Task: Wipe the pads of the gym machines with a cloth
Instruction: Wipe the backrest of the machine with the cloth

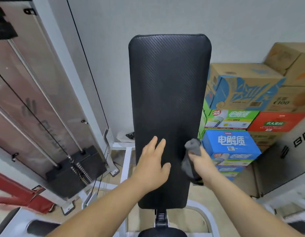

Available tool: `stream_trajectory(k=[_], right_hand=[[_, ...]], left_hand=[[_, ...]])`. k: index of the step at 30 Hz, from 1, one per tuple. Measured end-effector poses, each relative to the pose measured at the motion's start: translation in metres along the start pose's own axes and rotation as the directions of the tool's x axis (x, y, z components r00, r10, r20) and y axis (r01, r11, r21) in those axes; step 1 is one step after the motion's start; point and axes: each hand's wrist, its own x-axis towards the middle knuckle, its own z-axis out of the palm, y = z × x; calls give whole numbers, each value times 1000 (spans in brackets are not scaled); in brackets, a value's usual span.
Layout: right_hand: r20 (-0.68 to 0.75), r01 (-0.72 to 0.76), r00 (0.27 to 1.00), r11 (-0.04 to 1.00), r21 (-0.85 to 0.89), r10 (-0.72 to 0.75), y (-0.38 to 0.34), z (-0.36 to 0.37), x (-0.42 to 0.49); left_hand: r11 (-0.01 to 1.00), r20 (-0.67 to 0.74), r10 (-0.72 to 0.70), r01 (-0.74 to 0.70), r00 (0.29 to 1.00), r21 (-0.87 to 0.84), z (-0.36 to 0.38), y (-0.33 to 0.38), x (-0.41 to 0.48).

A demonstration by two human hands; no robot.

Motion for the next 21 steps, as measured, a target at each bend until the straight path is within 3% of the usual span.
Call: stream_trajectory(k=[2, 4, 7, 9, 11, 13, 14, 15, 17, 19, 21], right_hand=[[166, -77, 985, 980, 185, 46, -2, 2, -26], [282, -125, 958, 957, 262, 48, -19, 4, -46], [389, -188, 913, 973, 138, 121, -40, -4, -61], [436, -128, 885, 986, -110, 164, -44, -16, -62], [364, 113, 931, 941, -319, 11, -46, -26, -56], [170, 242, 965, 921, -305, -197, -43, -35, -42], [75, 268, 963, 925, -269, -257, -41, -40, -30], [17, 277, 959, 928, -249, -282, -39, -42, -17], [2, 265, 962, 931, -251, -273, -30, -41, 11], [-16, 250, 965, 936, -249, -262, -13, -29, 41], [-41, 260, 960, 938, -228, -277, 8, -8, 67]], left_hand=[[972, 65, -18, 32, 998, -234, 15, 6, -5], [889, 31, -43, 53, 999, -454, 29, 13, -5], [793, -21, -118, 82, 993, -603, 41, 23, -4], [765, -50, -195, 120, 980, -633, 57, 27, -11], [697, -98, -376, 212, 921, -685, 73, 24, -12], [615, -177, -563, 265, 807, -743, 71, 17, -6], [636, -251, -587, 246, 770, -732, 62, 11, 2], [692, -342, -563, 203, 753, -693, 48, 5, 11], [856, -539, -374, 58, 755, -513, 9, 1, 32], [985, -652, -66, -57, 755, -166, -23, -2, 58], [953, -647, 234, -41, 725, 299, -23, -21, 92]])
